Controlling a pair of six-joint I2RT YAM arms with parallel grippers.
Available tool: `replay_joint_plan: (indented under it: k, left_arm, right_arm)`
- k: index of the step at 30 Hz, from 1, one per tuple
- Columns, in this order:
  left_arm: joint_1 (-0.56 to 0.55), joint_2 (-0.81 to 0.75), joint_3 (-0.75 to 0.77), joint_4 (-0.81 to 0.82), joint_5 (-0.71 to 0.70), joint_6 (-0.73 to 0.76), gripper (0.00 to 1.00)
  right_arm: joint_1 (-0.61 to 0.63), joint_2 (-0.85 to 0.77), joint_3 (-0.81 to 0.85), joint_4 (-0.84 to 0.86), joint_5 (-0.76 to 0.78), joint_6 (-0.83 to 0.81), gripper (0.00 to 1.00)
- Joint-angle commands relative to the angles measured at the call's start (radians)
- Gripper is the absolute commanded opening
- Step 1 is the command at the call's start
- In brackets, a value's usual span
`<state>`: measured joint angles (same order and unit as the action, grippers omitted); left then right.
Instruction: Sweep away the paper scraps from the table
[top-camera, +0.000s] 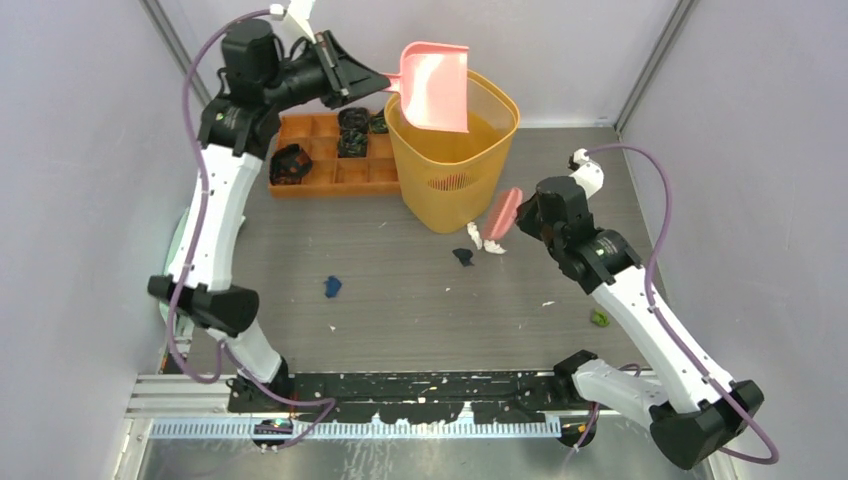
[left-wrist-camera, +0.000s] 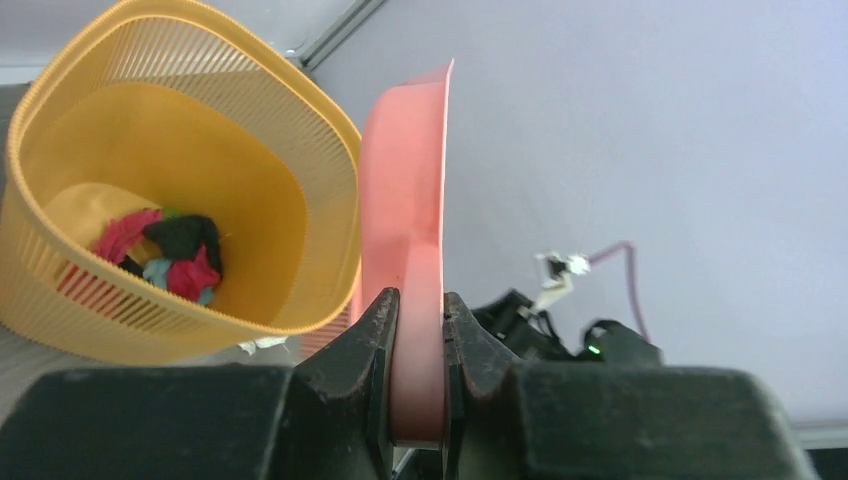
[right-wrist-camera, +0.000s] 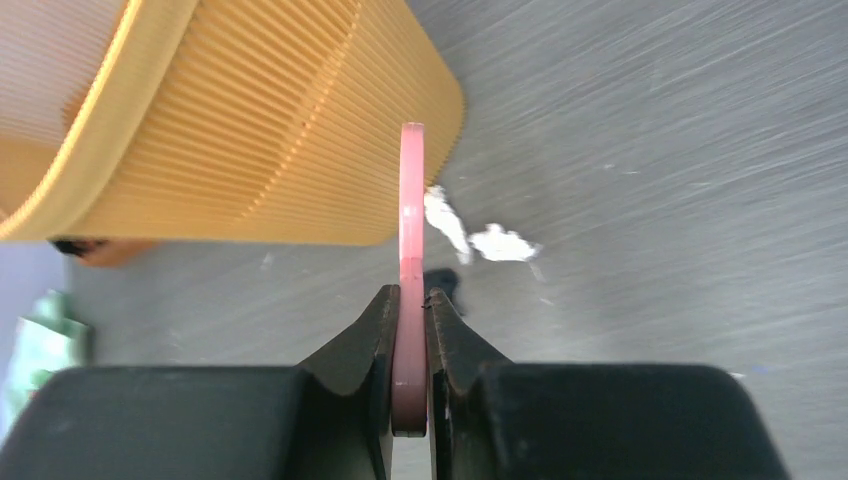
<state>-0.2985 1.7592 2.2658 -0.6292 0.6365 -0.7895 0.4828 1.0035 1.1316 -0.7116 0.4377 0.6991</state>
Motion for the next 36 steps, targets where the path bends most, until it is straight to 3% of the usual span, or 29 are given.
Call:
replay_joint_plan:
  k: [1, 5, 9, 12, 20, 29, 36]
  left_arm:
    - [0.028, -0.136, -0.109, 0.044, 0.021, -0.011, 0.0]
    - [0.03, -0.314, -0.314, -0.077, -0.087, 0.056, 0.01]
    - [0.03, -0.527, -0.654, -0.05, -0.144, 0.05, 0.01]
    - [0.029, -0.642, -0.848, -0.033, -0.176, 0.049, 0.01]
    - [0.027, -0.775, -1.175, 0.002, -0.22, 0.046, 0.01]
    - [0.027, -0.777, -1.24, 0.036, -0.208, 0.033, 0.01]
    - [0.001, -0.722, -1.38, 0.165, -0.188, -0.001, 0.0]
  right_arm:
    - [-0.048, 0.052, -0.165, 0.306, -0.122, 0.279, 0.0]
    - [-0.084, 0.097, -0.316, 0.502, -0.153, 0.446, 0.01]
    - [-0.087, 0.114, -0.425, 0.648, -0.128, 0.546, 0.0]
    - [-0.086, 0.093, -0.489, 0.662, -0.112, 0.596, 0.01]
    - [-0.087, -0.079, -0.544, 0.326, -0.08, 0.654, 0.01]
    - [-0.087, -0.269, -0.496, -0.043, -0.102, 0.586, 0.01]
    - [-0.086, -0.196, -0.258, -0.036, -0.264, 0.255, 0.01]
